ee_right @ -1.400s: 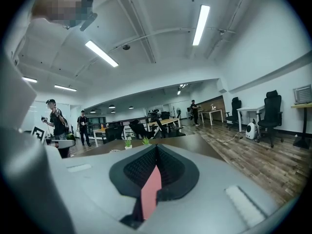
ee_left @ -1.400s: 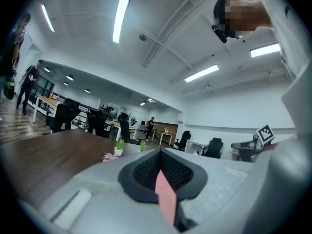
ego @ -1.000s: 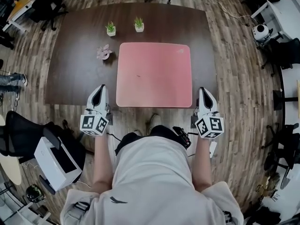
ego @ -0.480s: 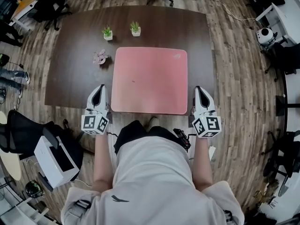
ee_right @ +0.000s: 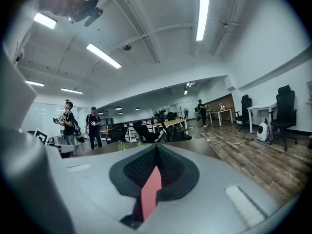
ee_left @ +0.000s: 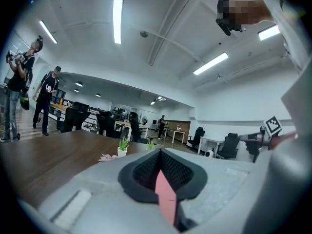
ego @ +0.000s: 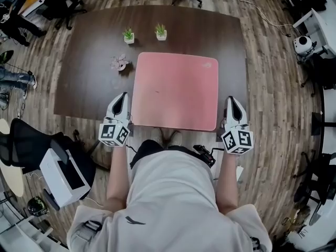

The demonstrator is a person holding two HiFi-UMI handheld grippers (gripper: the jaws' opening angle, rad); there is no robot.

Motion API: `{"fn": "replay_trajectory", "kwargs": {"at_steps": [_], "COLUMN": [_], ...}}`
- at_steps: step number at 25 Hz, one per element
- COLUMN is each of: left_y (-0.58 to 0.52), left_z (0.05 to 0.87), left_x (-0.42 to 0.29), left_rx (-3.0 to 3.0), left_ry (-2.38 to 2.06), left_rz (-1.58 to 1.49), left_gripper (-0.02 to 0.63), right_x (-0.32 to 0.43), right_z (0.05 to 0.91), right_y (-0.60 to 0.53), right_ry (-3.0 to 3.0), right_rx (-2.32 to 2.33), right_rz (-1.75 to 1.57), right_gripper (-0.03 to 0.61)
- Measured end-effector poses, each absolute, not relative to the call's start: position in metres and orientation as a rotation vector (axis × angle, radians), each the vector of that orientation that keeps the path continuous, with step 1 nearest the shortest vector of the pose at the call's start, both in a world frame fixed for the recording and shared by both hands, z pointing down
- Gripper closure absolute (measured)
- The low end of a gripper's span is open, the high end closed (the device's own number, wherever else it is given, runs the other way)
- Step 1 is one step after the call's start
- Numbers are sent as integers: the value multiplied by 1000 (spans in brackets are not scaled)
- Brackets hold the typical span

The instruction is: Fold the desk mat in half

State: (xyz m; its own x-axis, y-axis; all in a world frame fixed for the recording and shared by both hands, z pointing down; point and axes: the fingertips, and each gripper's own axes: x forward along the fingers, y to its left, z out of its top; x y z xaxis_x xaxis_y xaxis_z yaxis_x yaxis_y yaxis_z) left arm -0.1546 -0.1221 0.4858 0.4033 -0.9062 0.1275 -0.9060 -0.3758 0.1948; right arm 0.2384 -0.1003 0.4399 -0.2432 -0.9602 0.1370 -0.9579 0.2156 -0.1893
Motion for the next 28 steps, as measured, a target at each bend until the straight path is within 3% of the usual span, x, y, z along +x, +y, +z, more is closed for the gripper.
{"fn": "replay_trajectory", "kwargs": {"at_steps": [19,28], "left_y": [-141,-145], "left_z": [522,576], "left_x": [-157,-158], "left_rx": [2423,2327], "left_ry": [-1512,-1493], "left_rz": [101,320], "left_gripper": [611,611], "right_x": [237,236], "right_z": [447,453], "right_y": [-99,-97], "right_ry": [2424,2421], "right_rx": [-2002,-2015], "right_rz": [-370,-401], "right_gripper": [575,575]}}
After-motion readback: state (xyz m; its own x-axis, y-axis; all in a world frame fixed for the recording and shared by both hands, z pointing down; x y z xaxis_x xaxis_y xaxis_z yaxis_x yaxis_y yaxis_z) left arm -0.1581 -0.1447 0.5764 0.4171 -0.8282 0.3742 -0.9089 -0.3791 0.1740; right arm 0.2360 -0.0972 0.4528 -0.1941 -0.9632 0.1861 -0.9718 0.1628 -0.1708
